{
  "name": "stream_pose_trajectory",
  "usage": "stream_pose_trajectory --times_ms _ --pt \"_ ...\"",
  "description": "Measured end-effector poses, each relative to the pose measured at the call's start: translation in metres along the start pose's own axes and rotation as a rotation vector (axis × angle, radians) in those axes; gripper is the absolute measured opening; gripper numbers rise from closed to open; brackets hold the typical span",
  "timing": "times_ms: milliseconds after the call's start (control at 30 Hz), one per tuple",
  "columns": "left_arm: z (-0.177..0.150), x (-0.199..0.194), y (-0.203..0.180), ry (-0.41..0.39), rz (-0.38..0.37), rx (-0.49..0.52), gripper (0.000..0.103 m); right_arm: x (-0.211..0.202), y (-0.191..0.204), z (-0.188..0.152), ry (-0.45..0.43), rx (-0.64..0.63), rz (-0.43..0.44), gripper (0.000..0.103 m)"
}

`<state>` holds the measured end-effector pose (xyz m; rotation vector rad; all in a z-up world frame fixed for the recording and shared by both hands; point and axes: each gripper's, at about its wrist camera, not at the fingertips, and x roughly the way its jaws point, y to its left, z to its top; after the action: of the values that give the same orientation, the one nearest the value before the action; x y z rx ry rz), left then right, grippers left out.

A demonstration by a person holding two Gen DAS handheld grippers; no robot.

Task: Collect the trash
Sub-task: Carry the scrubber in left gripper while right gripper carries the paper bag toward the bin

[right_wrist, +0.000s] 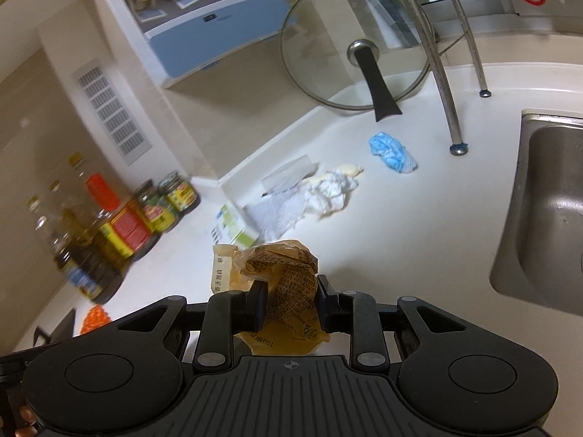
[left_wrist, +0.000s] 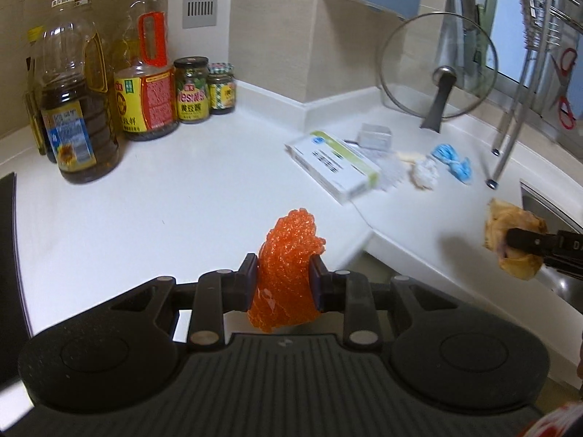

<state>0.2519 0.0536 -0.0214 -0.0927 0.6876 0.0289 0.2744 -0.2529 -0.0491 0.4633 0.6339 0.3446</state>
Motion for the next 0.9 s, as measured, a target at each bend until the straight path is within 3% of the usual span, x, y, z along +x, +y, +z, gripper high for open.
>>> stream_pose_trajectory --times_ms 500,900 --pt "-0.067 -0.054 -0.056 0.034 -0.005 -0.029 0.026 -0.055 0.0 -0.046 0.089 -0.089 0.097 0.028" --pt "-0.114 -0.04 -0.053 0.16 0.006 -0.061 0.026 -0.042 0.007 -0.095 0.228 -0.134 0.108 0.028"
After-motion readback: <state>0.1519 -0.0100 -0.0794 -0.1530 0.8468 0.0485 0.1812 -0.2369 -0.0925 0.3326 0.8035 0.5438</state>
